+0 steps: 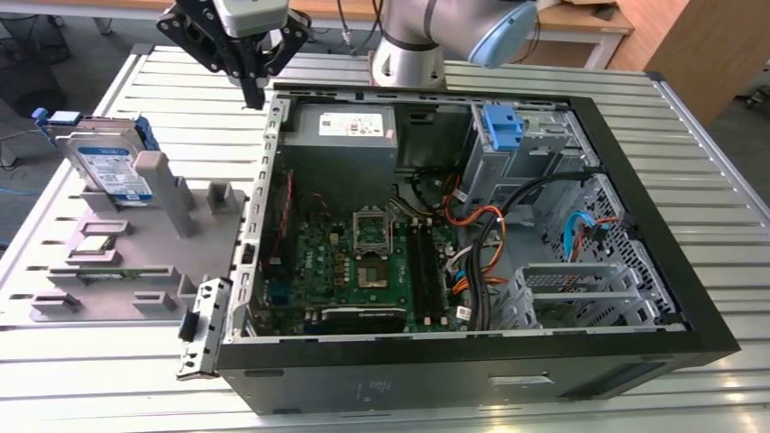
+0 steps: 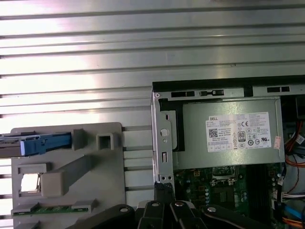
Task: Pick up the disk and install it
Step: 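Reach for the disk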
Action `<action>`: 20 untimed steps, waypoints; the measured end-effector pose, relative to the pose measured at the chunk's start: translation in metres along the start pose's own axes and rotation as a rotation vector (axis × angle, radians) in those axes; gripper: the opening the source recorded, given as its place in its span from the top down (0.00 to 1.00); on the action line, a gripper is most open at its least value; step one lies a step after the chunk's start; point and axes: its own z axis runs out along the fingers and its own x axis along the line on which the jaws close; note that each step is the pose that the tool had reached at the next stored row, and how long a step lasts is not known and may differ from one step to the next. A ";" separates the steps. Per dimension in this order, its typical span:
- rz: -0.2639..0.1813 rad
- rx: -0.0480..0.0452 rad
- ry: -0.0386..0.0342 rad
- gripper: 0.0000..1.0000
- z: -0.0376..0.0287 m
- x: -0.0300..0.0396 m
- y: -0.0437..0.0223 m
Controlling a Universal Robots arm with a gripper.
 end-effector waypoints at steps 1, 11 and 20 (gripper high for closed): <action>0.000 0.0000 0.0000 0.89 0.0000 0.0001 0.0000; 0.000 -0.0008 0.0000 0.89 0.0005 0.0005 0.0049; 0.000 -0.0019 0.0001 0.89 0.0014 0.0016 0.0119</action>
